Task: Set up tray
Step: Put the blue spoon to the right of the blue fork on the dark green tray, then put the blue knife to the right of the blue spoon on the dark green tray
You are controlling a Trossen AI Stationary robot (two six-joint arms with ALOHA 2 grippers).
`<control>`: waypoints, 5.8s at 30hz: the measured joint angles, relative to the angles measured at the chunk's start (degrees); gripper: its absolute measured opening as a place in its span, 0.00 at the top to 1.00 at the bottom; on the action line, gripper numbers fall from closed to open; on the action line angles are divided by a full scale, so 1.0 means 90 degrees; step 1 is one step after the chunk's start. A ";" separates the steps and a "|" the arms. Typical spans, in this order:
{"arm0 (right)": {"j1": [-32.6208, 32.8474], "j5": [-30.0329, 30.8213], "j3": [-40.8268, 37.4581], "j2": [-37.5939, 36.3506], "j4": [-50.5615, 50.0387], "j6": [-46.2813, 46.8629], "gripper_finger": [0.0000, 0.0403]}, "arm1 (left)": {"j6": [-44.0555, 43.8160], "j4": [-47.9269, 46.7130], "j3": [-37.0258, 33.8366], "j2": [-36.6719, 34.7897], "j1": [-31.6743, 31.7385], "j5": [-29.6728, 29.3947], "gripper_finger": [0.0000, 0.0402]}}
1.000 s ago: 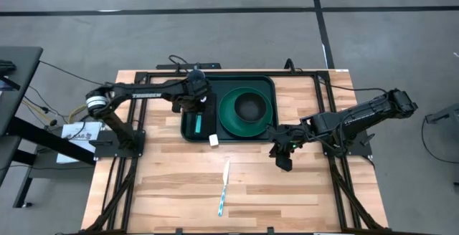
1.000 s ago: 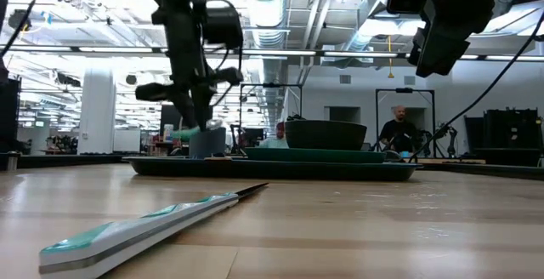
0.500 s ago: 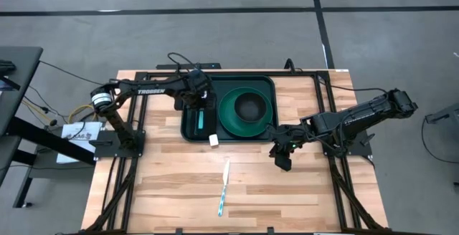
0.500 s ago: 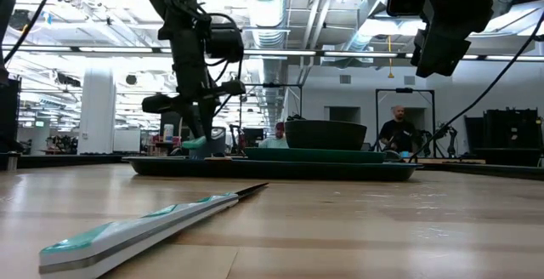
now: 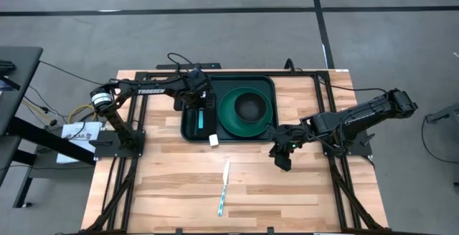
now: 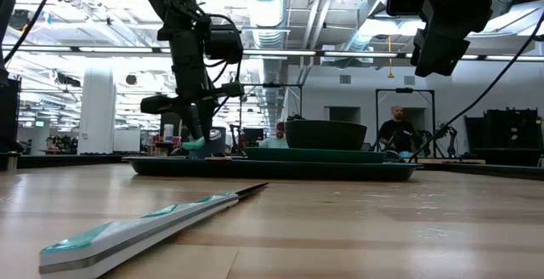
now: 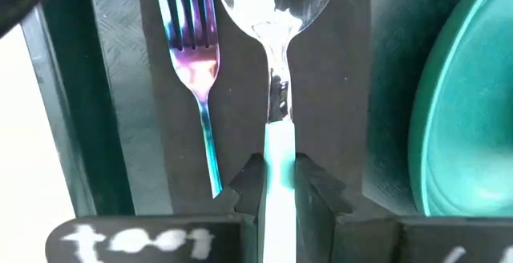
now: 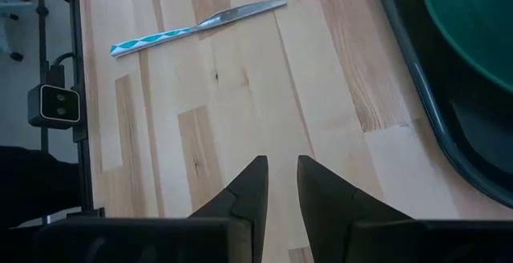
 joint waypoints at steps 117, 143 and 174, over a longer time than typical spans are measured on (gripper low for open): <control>0.0389 -0.0025 0.0000 0.0001 -0.0332 -0.0460 0.84 | -0.4480 0.0312 0.3225 0.3322 -0.5908 0.0131 0.74; 0.0391 -0.0025 0.0000 0.0000 -0.0330 -0.0510 0.84 | -0.4461 0.0042 0.3203 0.3240 -0.5861 -0.0074 0.98; 0.0391 -0.0025 0.0000 0.0000 -0.0340 -0.0631 0.84 | -0.2941 -0.3360 0.3194 0.0862 -0.3262 -0.1809 0.98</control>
